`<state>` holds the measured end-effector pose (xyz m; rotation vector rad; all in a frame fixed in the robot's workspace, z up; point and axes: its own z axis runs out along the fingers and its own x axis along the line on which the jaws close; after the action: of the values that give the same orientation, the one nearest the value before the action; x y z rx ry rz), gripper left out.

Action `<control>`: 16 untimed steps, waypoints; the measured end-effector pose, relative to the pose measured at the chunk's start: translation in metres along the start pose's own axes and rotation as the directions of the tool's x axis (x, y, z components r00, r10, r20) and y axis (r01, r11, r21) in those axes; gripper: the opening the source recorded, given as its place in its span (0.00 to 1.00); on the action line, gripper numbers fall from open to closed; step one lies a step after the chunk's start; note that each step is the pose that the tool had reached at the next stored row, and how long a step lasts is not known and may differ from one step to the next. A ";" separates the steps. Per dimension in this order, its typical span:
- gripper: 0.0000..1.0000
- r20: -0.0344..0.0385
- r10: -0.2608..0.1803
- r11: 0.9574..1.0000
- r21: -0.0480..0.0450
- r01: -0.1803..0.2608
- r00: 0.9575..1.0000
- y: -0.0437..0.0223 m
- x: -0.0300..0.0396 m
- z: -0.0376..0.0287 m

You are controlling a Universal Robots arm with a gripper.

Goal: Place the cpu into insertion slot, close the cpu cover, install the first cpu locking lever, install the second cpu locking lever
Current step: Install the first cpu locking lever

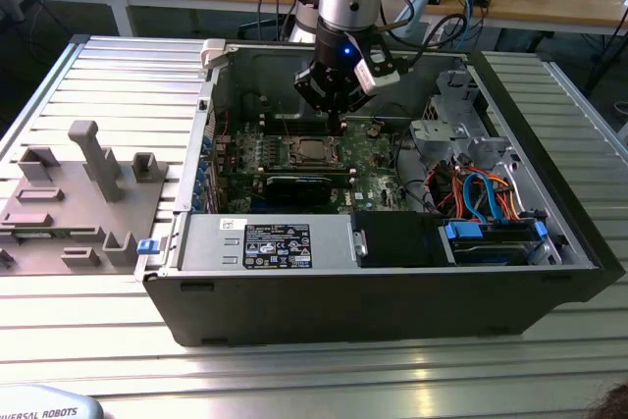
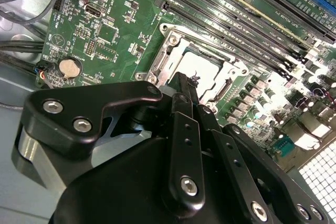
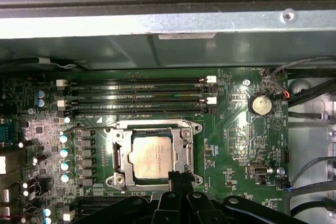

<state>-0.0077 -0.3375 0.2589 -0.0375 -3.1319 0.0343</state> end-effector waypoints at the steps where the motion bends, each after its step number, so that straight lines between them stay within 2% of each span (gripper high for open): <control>1: 0.11 0.000 -0.001 1.000 0.000 0.001 1.000 0.0000 0.0000 0.0000; 16: 0.11 0.000 -0.016 1.000 0.000 0.016 1.000 0.0000 0.0000 0.0000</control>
<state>-0.0077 -0.3375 0.2589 -0.0132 -3.1323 0.0344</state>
